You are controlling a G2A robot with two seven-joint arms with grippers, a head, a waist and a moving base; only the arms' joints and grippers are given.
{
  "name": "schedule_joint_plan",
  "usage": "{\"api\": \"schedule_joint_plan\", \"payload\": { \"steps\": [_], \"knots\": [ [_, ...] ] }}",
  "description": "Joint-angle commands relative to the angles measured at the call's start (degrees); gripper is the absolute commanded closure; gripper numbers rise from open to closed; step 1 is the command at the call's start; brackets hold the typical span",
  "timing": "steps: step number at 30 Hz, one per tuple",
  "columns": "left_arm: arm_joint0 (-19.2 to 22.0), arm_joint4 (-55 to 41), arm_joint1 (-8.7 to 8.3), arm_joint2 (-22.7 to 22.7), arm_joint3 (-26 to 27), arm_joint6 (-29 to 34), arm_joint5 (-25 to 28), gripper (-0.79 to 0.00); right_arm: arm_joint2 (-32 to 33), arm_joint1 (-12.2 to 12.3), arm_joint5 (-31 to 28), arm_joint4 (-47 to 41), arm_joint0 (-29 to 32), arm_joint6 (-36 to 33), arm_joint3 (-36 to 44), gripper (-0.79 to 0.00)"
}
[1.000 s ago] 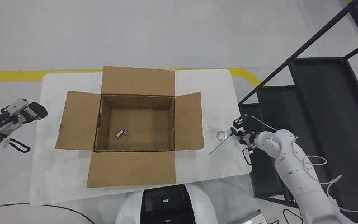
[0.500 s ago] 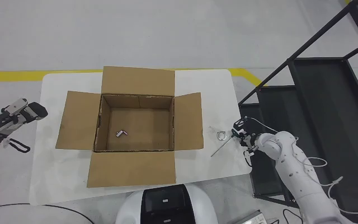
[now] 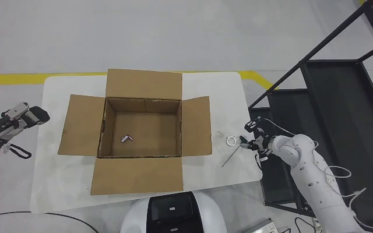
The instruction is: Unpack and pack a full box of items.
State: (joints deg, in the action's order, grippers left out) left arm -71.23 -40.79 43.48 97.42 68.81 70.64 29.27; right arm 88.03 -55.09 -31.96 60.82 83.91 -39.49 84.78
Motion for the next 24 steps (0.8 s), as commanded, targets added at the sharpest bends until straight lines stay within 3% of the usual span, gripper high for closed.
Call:
{"api": "schedule_joint_plan", "payload": {
  "steps": [1,7,13,18,24],
  "knots": [
    [0.0,0.0,0.0,0.0,0.0,0.0,0.0,-0.785,3.7,0.4,-2.3,-2.7,2.8,2.6,4.8,-0.785],
    [0.0,0.0,0.0,0.0,0.0,0.0,0.0,-0.785,11.6,0.9,-7.9,-11.8,7.9,12.2,15.7,-0.785],
    [0.0,0.0,0.0,0.0,0.0,0.0,0.0,-0.785,11.5,0.9,-10.6,-13.0,5.6,17.8,23.7,-0.785],
    [0.0,0.0,0.0,0.0,0.0,0.0,0.0,-0.785,3.0,0.8,-12.6,-10.8,-2.2,14.0,26.6,-0.785],
    [0.0,0.0,0.0,0.0,0.0,0.0,0.0,-0.785,-16.5,-1.1,-9.6,-8.6,-18.5,4.5,24.3,-0.785]
  ]
}}
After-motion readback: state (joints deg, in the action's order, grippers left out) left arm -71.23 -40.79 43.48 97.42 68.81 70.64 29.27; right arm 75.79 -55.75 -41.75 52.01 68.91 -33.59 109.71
